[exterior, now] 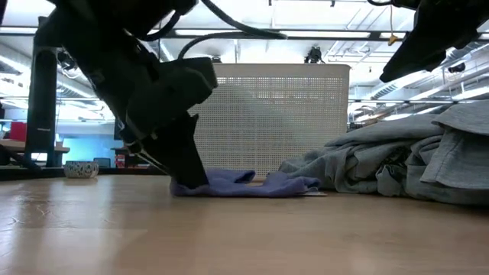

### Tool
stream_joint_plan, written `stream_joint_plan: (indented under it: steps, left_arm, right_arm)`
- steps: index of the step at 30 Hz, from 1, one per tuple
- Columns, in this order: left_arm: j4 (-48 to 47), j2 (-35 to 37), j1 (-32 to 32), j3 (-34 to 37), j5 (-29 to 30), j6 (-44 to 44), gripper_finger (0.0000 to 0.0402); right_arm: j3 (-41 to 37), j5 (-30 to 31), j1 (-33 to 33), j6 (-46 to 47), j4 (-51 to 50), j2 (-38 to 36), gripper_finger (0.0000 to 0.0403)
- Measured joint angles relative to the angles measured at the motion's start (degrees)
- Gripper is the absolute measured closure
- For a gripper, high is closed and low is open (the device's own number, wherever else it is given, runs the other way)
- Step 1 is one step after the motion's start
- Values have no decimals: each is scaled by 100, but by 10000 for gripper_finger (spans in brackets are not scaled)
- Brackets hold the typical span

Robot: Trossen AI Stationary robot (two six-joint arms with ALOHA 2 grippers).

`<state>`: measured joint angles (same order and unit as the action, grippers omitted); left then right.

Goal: Sort clothes
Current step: Put the blue sock into the laundry bin

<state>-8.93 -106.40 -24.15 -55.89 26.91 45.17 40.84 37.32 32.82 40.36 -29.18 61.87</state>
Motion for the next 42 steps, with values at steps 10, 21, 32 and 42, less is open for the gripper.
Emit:
stream_joint_plan:
  steps: [10,21,32,42]
  left_arm:
    - [-1348,741,-34,-1293,222,-1090,398]
    - [-2943,1605,749,-3890,1845,-3555,400]
    - [-3179,1616,2722,-4830,1236,-4606,383]
    - [-3979,1559,3631,-4658,-976,-3592,302]
  right_arm:
    - [0,2,0,-2,-1,0,269]
    - [0,20,0,-2,53,0,269]
    - [0,19,0,-6,56,0,269]
    - [0,15,0,-44,49,0,269]
